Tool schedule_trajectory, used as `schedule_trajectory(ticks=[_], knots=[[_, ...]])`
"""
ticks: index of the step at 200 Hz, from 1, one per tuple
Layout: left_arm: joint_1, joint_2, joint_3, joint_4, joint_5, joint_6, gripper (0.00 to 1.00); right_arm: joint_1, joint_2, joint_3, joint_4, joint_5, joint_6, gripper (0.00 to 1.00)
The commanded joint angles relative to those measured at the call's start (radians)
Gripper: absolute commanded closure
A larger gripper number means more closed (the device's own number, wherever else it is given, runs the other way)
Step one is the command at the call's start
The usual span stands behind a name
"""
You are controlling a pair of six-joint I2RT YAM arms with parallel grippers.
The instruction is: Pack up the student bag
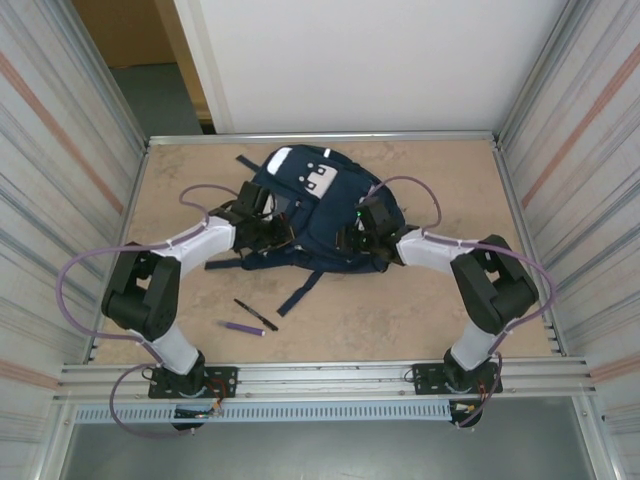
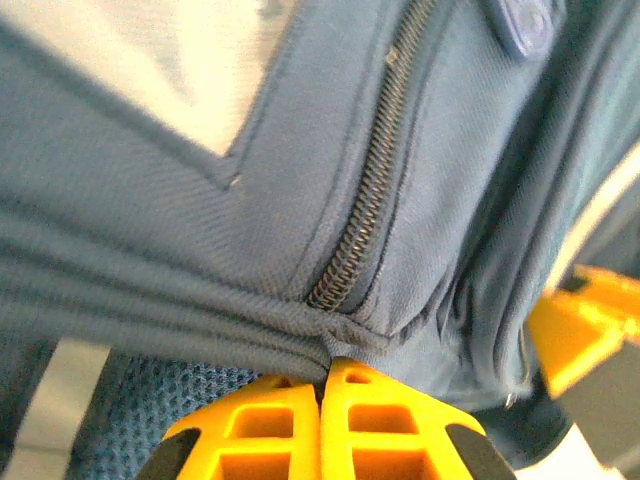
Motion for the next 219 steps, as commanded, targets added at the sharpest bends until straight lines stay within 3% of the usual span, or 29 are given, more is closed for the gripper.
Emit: schedule_trajectory(ticks=[1,19,57,79,103,107,119,130,159,201,219], knots=[[-0.087,-0.04,-0.031,0.024,0.067,-0.07,1.0,-0.094,0.079,0.066,0.098,-0.092,-0.029,0.47],[-0.094,-0.056,-0.04,0.034,0.058,-0.092,1.0,-0.133,0.082,0.128,0.062,-0.161,-0.044,0.47],[-0.091,-0.115,-0.041,0.018,-0.021,-0.102,1.0,-0.115,-0.09,0.094,-0.054,-0.093,-0.118,0.46],[-0.089,-0.125,-0.033,0.036,-0.016,-0.111,1.0,-0.057,-0.205,0.039,-0.167,-0.063,-0.081,0.45],[-0.082,-0.12,-0.025,0.024,-0.001,-0.117,1.0,0.077,-0.265,-0.014,-0.216,-0.064,0.003,0.45],[-0.08,-0.119,-0.025,0.015,-0.001,-0.119,0.95,0.095,-0.269,-0.017,-0.22,-0.06,0.013,0.45],[-0.074,-0.12,-0.029,-0.023,-0.01,-0.123,0.64,0.144,-0.269,-0.018,-0.232,-0.052,0.044,0.44],[-0.07,-0.117,-0.035,-0.051,-0.019,-0.117,0.54,0.163,-0.253,-0.01,-0.229,-0.067,0.066,0.44],[-0.064,-0.103,-0.056,-0.081,-0.079,-0.158,0.46,0.196,-0.203,0.027,-0.211,-0.063,0.045,0.45],[-0.041,-0.054,-0.027,-0.062,-0.212,-0.198,0.44,0.199,-0.14,0.069,-0.206,-0.084,0.012,0.45],[-0.039,-0.018,0.008,-0.09,-0.267,-0.239,0.37,0.2,-0.12,0.064,-0.188,-0.09,0.035,0.43]])
